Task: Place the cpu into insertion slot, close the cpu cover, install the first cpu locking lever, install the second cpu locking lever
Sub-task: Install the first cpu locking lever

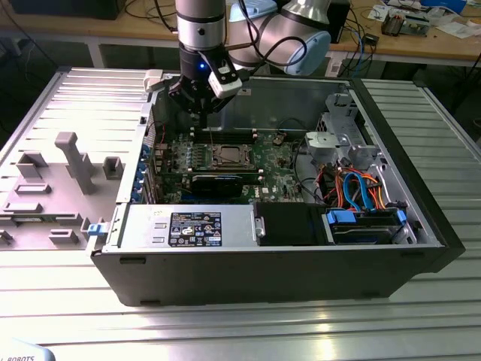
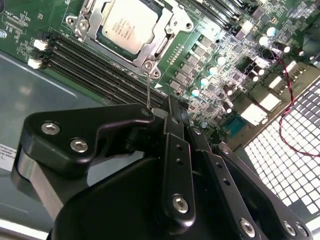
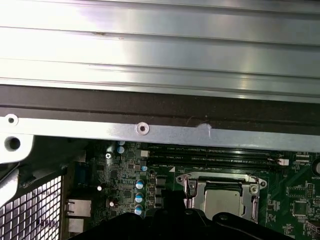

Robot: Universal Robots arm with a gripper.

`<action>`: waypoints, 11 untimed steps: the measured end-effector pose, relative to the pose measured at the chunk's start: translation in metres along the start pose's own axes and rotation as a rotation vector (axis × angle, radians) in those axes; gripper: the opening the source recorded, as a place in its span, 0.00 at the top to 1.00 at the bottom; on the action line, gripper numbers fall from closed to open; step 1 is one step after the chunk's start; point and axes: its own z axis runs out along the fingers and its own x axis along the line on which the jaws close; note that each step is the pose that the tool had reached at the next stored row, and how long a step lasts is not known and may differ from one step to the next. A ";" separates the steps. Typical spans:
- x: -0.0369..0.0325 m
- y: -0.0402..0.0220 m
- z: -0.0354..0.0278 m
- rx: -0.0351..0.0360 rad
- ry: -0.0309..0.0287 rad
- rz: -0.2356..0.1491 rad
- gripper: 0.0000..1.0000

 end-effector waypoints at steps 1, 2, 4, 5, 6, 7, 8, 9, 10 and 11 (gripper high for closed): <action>0.0000 0.0000 0.0000 0.0002 0.0000 0.000 0.89; 0.0000 0.0000 0.0000 0.0004 0.0001 0.000 0.89; 0.0000 0.0000 0.0000 0.0008 0.0001 0.000 0.89; 0.0000 0.0000 0.0000 0.0011 0.0001 0.000 0.89; -0.0001 0.0000 0.0000 0.0013 0.0002 0.000 0.89; -0.0004 0.0000 0.0000 0.0013 0.0002 0.000 0.89; -0.0007 0.0000 0.0000 0.0012 0.0001 0.000 0.89; -0.0011 -0.0001 0.0000 0.0013 0.0001 0.000 0.89; -0.0017 -0.0001 0.0000 0.0013 0.0001 0.000 0.89; -0.0024 -0.0001 0.0000 0.0013 0.0001 0.000 0.89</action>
